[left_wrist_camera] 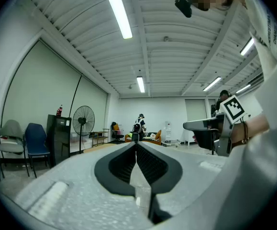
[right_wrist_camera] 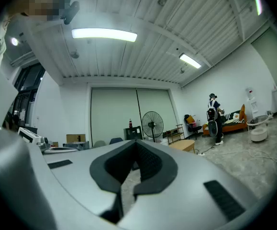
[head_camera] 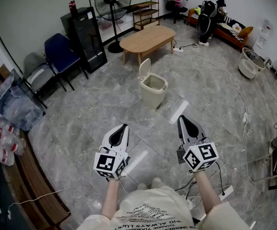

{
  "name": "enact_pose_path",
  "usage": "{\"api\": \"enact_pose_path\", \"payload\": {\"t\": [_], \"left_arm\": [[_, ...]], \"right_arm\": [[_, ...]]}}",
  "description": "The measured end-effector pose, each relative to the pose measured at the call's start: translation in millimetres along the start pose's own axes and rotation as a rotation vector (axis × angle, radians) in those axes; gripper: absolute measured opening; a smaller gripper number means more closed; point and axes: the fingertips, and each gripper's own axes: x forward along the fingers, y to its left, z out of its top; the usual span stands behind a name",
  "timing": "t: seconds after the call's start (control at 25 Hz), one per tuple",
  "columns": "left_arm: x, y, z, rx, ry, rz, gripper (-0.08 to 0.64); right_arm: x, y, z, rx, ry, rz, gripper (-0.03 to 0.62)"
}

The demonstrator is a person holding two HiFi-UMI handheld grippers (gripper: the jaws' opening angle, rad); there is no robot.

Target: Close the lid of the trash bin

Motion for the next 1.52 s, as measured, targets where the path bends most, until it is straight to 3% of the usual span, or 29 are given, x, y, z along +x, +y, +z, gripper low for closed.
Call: {"api": "enact_pose_path", "payload": {"t": [0.32, 0.8, 0.92, 1.16, 1.28, 1.52], "left_arm": [[15, -15, -4, 0.028, 0.014, 0.009, 0.025], [53, -37, -10, -0.008, 0.024, 0.005, 0.029], [63, -43, -13, -0.035, 0.020, 0.004, 0.131], [81, -48, -20, -0.040, 0.040, 0.007, 0.266], [91, -50, -20, -0.026, 0.053, -0.007, 0.282], [113, -28, -28, -0.021, 0.053, 0.035, 0.311]], "right_arm": [[-3, -19, 0, 0.007, -0.005, 0.019, 0.005], [-6, -59, 4, 0.012, -0.025, 0.059, 0.005], [-7, -67, 3, 0.013, -0.029, 0.069, 0.005], [-5, -83, -5, 0.043, -0.022, 0.071, 0.005], [-1, -92, -8, 0.056, -0.015, 0.070, 0.005], [21, -111, -22, 0.080, 0.008, 0.048, 0.005]]}}
